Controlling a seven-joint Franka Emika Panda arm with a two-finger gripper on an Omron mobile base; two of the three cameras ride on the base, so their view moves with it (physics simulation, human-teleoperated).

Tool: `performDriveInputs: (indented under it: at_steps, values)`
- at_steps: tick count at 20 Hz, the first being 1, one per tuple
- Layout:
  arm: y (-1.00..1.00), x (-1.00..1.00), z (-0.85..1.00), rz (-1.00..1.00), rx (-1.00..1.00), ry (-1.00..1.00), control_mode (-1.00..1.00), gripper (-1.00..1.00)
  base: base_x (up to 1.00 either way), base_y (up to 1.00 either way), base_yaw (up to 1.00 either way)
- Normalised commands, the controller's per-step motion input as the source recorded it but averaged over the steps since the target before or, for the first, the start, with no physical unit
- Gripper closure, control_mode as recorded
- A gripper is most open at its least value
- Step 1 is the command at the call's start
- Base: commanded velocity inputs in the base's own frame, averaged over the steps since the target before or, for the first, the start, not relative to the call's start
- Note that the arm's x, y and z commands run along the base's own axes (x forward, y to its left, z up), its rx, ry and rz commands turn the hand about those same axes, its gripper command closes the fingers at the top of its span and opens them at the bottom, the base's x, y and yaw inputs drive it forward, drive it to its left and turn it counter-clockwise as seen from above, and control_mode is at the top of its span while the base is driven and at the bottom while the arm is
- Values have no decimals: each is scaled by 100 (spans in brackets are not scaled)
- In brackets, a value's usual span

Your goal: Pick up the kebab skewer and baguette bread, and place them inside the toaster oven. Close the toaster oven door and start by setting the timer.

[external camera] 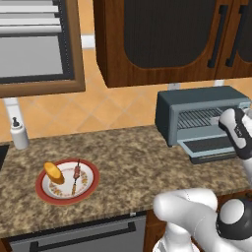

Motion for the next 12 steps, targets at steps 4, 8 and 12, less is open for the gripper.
performDriveInputs:
  at_steps: [4,8,12]
  values:
    - [-18,2,-38,0,-5,-11,-100,-100,0,0,0]
    - [-9,2,-48,0,-3,-11,-100,-100,0,0,0]
    - [-1,18,-21,0,0,-4,-100,-100,0,0,0]
